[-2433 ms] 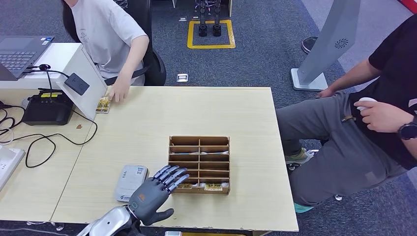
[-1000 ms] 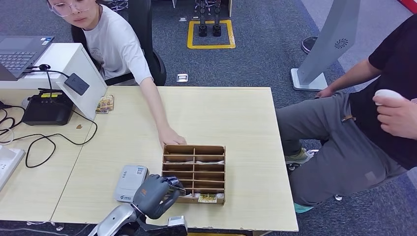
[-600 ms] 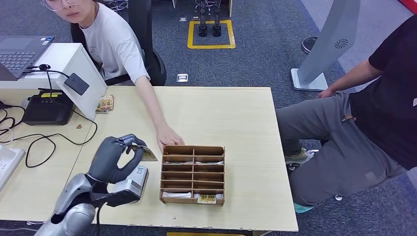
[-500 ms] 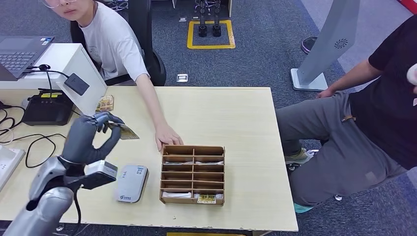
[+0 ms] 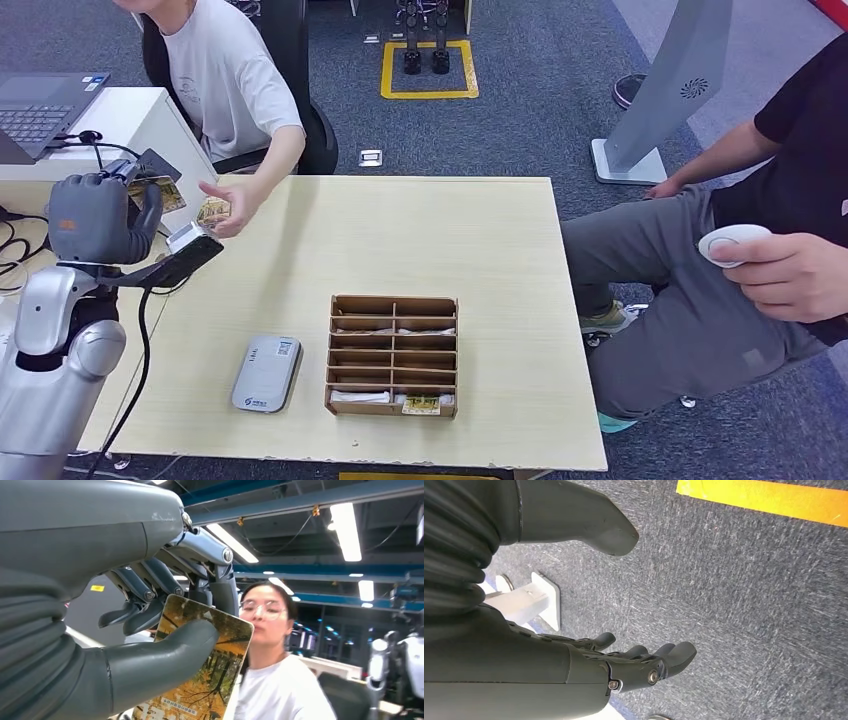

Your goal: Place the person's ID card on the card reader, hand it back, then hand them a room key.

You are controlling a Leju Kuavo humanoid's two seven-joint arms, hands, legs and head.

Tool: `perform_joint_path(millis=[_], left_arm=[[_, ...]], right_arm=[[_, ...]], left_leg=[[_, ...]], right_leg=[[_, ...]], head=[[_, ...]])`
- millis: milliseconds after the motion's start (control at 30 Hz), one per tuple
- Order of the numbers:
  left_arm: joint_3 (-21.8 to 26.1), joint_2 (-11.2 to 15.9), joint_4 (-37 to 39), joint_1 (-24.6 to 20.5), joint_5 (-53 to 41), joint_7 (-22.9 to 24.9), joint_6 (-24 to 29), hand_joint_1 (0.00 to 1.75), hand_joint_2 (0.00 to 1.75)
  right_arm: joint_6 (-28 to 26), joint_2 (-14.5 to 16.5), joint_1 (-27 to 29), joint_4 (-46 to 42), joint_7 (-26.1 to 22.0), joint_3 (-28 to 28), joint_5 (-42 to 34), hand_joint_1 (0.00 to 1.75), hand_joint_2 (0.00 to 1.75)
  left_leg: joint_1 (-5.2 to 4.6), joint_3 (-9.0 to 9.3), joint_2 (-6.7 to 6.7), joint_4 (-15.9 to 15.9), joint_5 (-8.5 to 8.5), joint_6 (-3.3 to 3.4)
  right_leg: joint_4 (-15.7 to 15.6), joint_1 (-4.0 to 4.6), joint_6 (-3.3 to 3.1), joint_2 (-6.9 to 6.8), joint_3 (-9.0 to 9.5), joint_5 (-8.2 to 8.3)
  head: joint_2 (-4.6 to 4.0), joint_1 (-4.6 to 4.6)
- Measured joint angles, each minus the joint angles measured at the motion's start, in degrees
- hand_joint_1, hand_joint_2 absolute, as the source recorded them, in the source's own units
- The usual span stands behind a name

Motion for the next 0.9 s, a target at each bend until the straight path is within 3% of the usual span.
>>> perform_joint_path(millis=[233, 633, 767, 900], left_arm=[[0.03, -1.11, 6.86, -0.75, -1.2, 0.79, 0.8, 1.75, 1.75], [0.03, -3.03, 10.59, -1.47, 0.23, -0.34, 0.69, 1.69, 1.75], [0.03, -3.46, 10.95, -1.77, 0.86, -0.56, 0.52, 0.0, 1.75], [0.03, -3.52, 10.98, -1.78, 1.07, -0.65, 0.5, 0.0, 1.75]], right_arm=[[0.02, 0.0, -0.15, 0.0, 0.34, 0.0, 0.29, 0.0, 1.75], [-0.05, 0.0, -0.18, 0.0, -0.45, -0.04, 0.13, 0.0, 1.75], [-0.07, 0.0, -0.18, 0.0, -0.45, -0.05, 0.13, 0.0, 1.75], [-0.07, 0.0, -0.18, 0.0, -0.45, -0.07, 0.13, 0.0, 1.75]], left_leg=[[0.0, -0.02, 0.0, 0.0, 0.0, 0.0], [0.0, -0.02, 0.0, 0.02, 0.0, 0.0], [0.0, -0.02, 0.0, 0.01, 0.0, 0.0], [0.0, -0.02, 0.0, 0.01, 0.0, 0.0]], right_leg=[[0.0, 0.0, 0.0, 0.0, -0.01, -0.01], [-0.01, 0.0, 0.0, 0.0, -0.01, 0.0], [-0.01, 0.0, 0.0, 0.0, -0.01, 0.0], [-0.01, 0.0, 0.0, 0.0, -0.01, 0.0]], head=[[0.0, 0.0], [0.0, -0.01], [0.01, -0.01], [-0.01, 0.0]])
